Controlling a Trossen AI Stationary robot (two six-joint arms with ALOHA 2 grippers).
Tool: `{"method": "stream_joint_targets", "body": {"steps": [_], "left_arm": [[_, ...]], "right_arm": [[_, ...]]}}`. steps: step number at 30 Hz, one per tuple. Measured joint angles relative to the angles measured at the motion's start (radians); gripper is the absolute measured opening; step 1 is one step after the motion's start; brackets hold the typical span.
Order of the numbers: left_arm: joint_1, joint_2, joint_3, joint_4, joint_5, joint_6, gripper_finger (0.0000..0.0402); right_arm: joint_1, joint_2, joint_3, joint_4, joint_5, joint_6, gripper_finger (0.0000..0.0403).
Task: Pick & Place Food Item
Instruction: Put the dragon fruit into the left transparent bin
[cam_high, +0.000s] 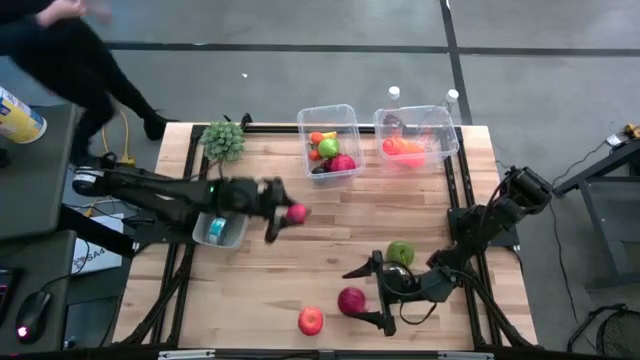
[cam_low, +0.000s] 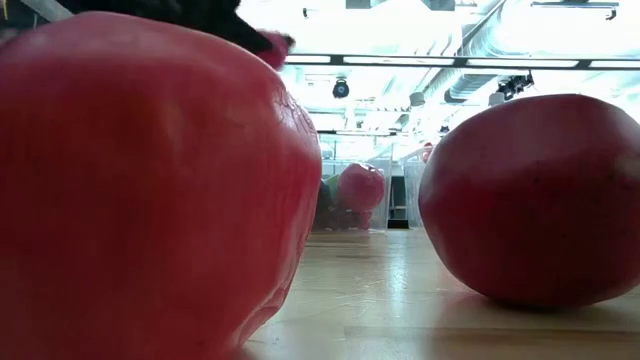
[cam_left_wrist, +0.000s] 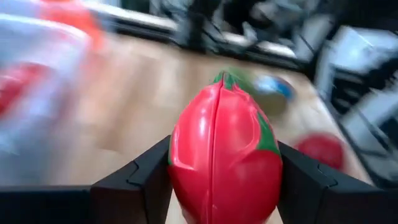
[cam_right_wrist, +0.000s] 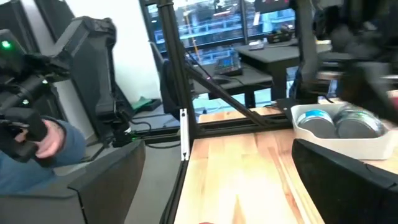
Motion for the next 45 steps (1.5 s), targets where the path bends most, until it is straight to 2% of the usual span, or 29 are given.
{"method": "stream_joint_targets", "body": {"steps": [4, 9, 13, 18, 21, 25, 29, 32, 37, 45], "left_arm": [[0.182, 0.029, 0.000, 0.106, 0.070, 0.076, 0.0207], [0.341, 0.064, 0.000, 0.256, 0.119, 0.095, 0.0209], [0.415, 0.114, 0.000, 0.399, 0.176, 0.072, 0.0210], [0.451, 0.229, 0.022, 0.491, 0.181, 0.034, 0.0211], [0.461, 0.318, 0.078, 0.494, 0.182, 0.040, 0.0211], [0.462, 0.415, 0.175, 0.463, 0.259, -0.016, 0.0211], [0.465, 0.476, 0.285, 0.267, 0.270, -0.001, 0.0211], [0.465, 0.516, 0.344, 0.178, 0.209, 0.041, 0.0210], [0.475, 0.531, 0.359, 0.176, 0.138, 0.050, 0.0210], [0.523, 0.529, 0.361, 0.154, 0.134, -0.032, 0.0211]], "right_arm": [[0.009, 0.020, 0.000, 0.002, 0.046, 0.042, 0.0394], [0.006, 0.050, 0.000, -0.002, 0.054, 0.074, 0.0394], [0.005, 0.051, 0.000, 0.000, 0.057, 0.067, 0.0394], [0.005, 0.051, 0.000, 0.004, 0.057, 0.023, 0.0394], [-0.001, 0.051, 0.000, 0.005, 0.057, -0.021, 0.0394], [-0.006, 0.051, 0.000, 0.012, 0.057, -0.114, 0.0394], [-0.006, 0.050, 0.000, 0.015, 0.057, -0.209, 0.0394], [-0.006, 0.050, 0.000, 0.016, 0.057, -0.292, 0.0394], [-0.008, 0.050, 0.000, 0.016, 0.058, -0.398, 0.0394], [-0.008, 0.049, 0.000, 0.001, 0.061, -0.433, 0.0394]]}}
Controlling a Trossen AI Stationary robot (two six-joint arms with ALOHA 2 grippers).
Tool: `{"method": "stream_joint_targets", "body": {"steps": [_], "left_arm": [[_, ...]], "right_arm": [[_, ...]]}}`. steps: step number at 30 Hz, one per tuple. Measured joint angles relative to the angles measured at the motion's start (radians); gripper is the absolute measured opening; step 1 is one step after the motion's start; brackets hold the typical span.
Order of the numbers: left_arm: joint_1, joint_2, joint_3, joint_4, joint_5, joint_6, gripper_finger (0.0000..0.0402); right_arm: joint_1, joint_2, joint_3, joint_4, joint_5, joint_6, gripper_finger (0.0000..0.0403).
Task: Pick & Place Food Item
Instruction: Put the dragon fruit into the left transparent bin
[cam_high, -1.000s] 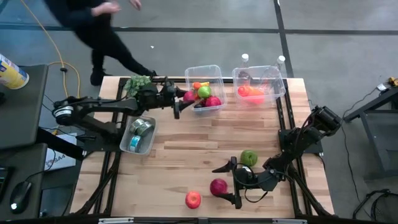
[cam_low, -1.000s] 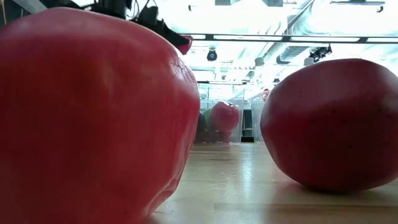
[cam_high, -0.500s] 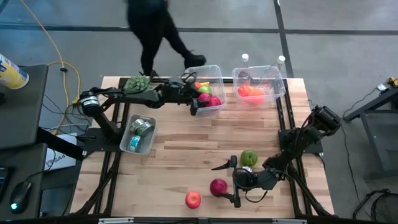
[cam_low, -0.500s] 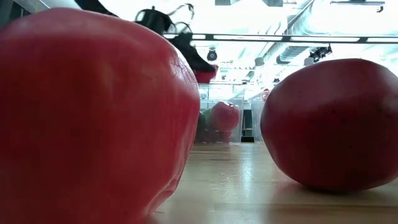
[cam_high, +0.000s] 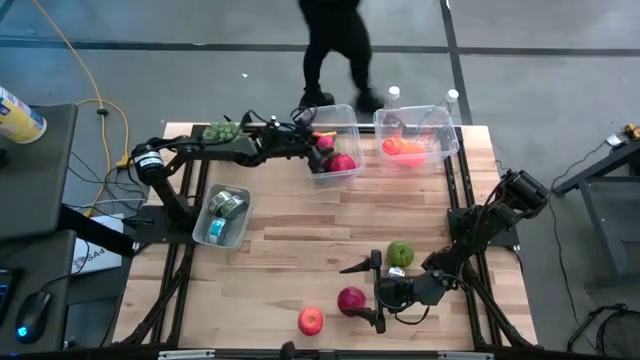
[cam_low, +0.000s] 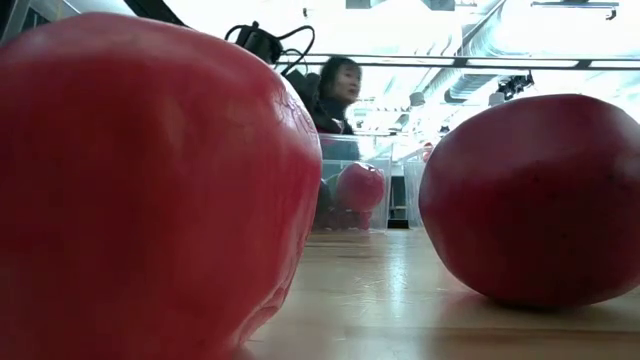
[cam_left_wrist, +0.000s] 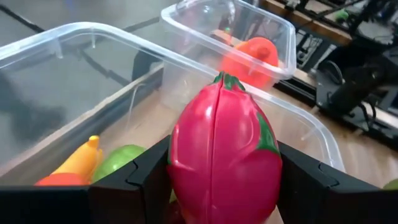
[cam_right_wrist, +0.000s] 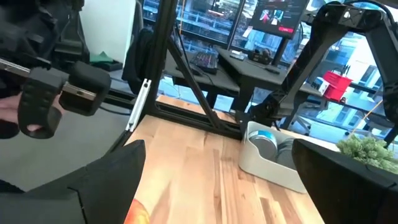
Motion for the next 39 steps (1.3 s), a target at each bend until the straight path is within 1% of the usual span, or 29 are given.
{"method": "stream_joint_targets", "body": {"steps": [4, 11, 14, 17, 26, 31, 34, 39], "left_arm": [[0.006, -0.001, 0.000, -0.003, 0.000, -0.043, 0.0211], [0.005, -0.001, 0.000, -0.009, 0.001, -0.027, 0.0211], [0.005, 0.000, -0.001, -0.017, 0.014, 0.071, 0.0212], [0.003, 0.001, -0.002, -0.022, 0.065, 0.153, 0.0212], [-0.003, 0.001, -0.003, -0.033, 0.078, 0.143, 0.0212], [-0.002, 0.001, -0.003, -0.037, 0.052, 0.143, 0.0212], [0.000, 0.001, -0.003, -0.042, 0.050, 0.164, 0.0222], [0.001, 0.001, -0.003, -0.043, 0.039, 0.157, 0.0256]], "right_arm": [[-0.004, 0.000, 0.000, -0.001, 0.001, -0.009, 0.0394], [-0.014, 0.000, 0.000, -0.001, 0.001, -0.026, 0.0394], [-0.020, 0.000, 0.000, -0.001, 0.000, -0.026, 0.0394], [-0.026, 0.000, 0.000, -0.001, -0.003, -0.025, 0.0394], [-0.026, 0.000, 0.000, -0.001, -0.007, -0.015, 0.0394], [-0.026, 0.000, 0.000, -0.001, -0.007, -0.014, 0.0394], [-0.026, 0.000, 0.000, -0.002, -0.008, -0.014, 0.0394], [-0.026, 0.000, 0.000, -0.002, -0.008, -0.014, 0.0394]]}}
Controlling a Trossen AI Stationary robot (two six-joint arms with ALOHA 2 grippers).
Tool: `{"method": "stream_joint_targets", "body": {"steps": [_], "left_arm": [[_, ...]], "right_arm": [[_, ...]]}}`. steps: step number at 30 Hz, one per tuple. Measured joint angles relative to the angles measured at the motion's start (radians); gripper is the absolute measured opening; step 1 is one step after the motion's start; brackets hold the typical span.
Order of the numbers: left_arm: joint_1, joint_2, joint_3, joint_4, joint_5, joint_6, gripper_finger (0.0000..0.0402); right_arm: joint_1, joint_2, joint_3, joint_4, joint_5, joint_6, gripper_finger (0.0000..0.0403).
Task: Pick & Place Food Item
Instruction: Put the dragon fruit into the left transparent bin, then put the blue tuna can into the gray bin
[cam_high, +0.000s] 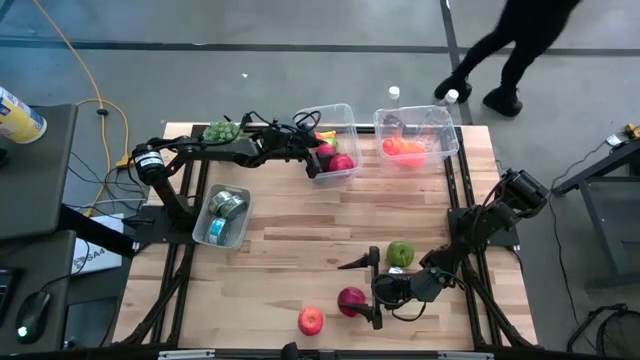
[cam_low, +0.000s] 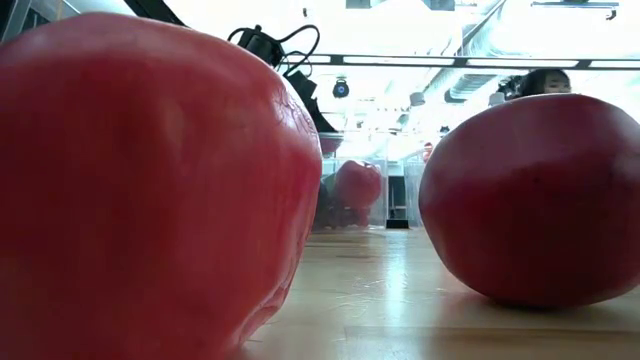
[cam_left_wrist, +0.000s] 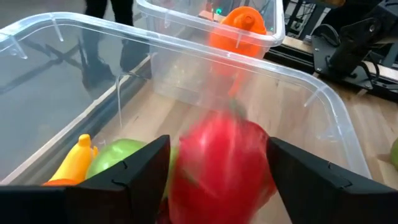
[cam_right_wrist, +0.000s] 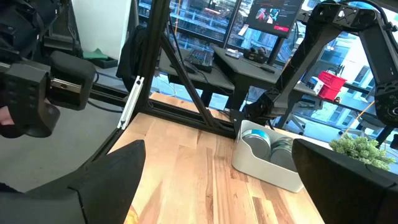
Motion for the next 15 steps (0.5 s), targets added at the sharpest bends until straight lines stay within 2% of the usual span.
{"method": "stream_joint_targets", "body": {"steps": [8, 15], "left_arm": [[0.000, 0.000, 0.000, -0.034, 0.014, 0.036, 0.0308], [0.000, -0.031, -0.003, -0.046, 0.027, 0.025, 0.0319]], "right_arm": [[0.000, 0.000, 0.000, 0.000, 0.000, 0.000, 0.0394], [0.000, 0.000, 0.000, 0.000, 0.000, 0.000, 0.0394]]}}
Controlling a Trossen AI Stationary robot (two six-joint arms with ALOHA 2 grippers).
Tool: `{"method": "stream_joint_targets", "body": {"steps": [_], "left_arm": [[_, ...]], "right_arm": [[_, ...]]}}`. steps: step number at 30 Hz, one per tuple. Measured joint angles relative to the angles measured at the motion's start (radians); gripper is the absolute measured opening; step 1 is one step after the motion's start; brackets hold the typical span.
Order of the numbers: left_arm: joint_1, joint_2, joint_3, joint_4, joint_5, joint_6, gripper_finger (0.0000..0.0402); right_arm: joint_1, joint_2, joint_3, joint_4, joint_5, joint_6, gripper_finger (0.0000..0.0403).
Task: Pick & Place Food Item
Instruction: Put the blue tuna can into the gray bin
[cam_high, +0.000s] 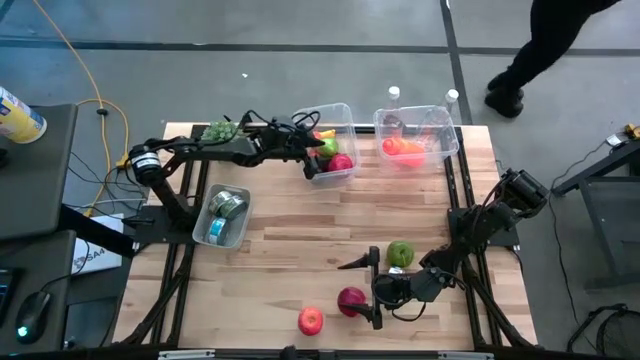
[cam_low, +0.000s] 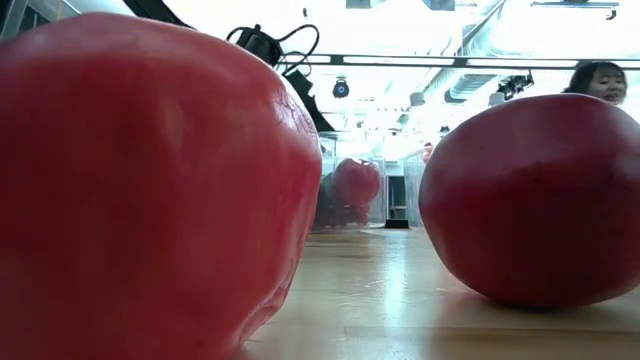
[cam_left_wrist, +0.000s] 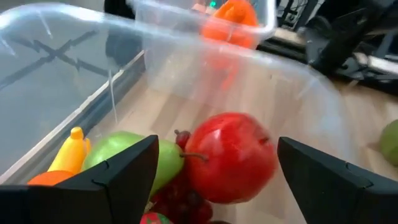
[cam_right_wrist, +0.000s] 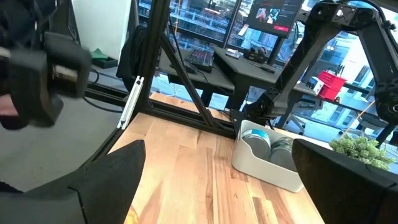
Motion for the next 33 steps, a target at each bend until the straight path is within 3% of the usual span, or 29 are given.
{"method": "stream_joint_targets", "body": {"steps": [8, 19, 33], "left_arm": [[-0.005, -0.150, 0.000, -0.044, 0.099, 0.024, 0.0319], [-0.009, -0.334, 0.002, -0.244, 0.115, 0.097, 0.0319], [-0.200, -0.402, 0.002, -0.438, 0.119, 0.222, 0.0319]], "right_arm": [[0.000, 0.000, 0.000, -0.031, 0.000, 0.000, 0.0394], [-0.006, 0.000, 0.000, -0.067, 0.000, 0.077, 0.0394], [-0.007, 0.000, 0.000, -0.068, 0.000, 0.076, 0.0394]]}}
